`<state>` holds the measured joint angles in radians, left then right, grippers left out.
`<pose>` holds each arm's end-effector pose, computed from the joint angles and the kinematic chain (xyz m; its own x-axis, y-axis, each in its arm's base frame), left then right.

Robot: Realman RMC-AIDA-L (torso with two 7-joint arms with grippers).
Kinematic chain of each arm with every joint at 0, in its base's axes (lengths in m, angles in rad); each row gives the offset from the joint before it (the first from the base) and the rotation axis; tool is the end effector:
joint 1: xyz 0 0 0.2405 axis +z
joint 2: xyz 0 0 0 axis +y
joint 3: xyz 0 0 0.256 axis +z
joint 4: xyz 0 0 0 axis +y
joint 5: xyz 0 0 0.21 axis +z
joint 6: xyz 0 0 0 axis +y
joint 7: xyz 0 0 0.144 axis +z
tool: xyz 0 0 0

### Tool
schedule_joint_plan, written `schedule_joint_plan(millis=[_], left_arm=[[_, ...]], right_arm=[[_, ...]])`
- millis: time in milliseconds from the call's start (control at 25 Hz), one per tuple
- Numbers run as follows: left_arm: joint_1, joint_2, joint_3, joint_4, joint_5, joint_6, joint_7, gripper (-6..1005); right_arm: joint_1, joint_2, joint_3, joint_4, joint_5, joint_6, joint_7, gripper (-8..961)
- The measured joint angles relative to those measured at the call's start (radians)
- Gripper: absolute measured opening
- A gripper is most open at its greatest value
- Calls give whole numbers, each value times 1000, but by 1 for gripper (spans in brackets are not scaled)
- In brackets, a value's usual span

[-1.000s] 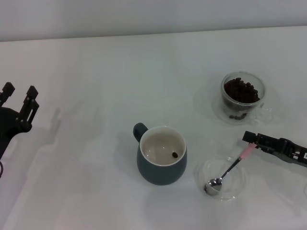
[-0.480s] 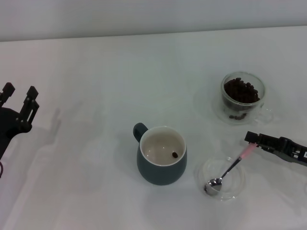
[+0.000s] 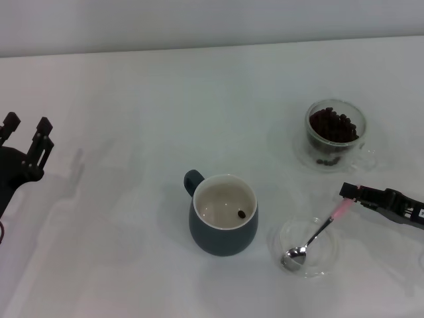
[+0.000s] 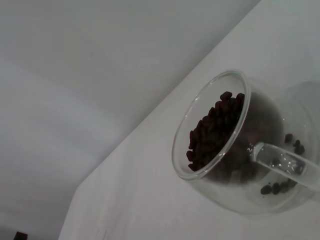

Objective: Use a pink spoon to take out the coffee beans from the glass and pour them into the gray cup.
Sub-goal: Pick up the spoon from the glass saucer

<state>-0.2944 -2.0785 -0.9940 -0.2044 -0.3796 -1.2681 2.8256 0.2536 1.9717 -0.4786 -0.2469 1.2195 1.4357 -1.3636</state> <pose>-0.3237 0.2816 -0.0385 0.6573 -0.0094 0.7535 0.6973 -0.3718 -0.6129 0.3858 0.2269 -0.0008 -0.0595 -0.7523 -0.6561 -0.9680 -0.1171 0.2220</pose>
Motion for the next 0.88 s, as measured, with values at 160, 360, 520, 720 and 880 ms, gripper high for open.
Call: schedule_joint_plan(millis=[160,360,520,720,880], left_arm=[[-4,0,0,1,-3,5,0,552],[-8,1,0,2,-4,7,0,552],[-11,1,0,4,-4,8,0,552],[-14,2,0,5,-4,9,0,552],[-14,2,0,5,-4,9,0,552]], right_arm=[[2,0,0,0,0,0,2,188],[5,1,0,0,0,4,5,172],[7,1,0,0,0,18,11,168],[15,-1,7,0,6,62,12,162],[18,-4,10,-9,11,91,12,156]])
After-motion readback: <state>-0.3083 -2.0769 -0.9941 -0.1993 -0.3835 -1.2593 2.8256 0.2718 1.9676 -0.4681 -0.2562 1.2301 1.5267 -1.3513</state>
